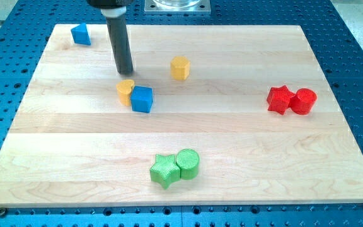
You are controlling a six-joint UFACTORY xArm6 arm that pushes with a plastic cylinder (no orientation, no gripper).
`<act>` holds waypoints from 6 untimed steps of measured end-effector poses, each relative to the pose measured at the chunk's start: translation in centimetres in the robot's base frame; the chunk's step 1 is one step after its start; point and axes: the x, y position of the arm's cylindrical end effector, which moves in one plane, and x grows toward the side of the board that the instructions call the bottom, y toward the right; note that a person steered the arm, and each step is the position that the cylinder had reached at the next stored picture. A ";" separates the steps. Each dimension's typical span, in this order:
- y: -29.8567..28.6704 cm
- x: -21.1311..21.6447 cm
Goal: Push the heart into the hexagon
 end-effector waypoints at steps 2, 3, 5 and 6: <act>-6.0 4.5; -1.7 5.6; 1.9 5.9; 2.0 6.2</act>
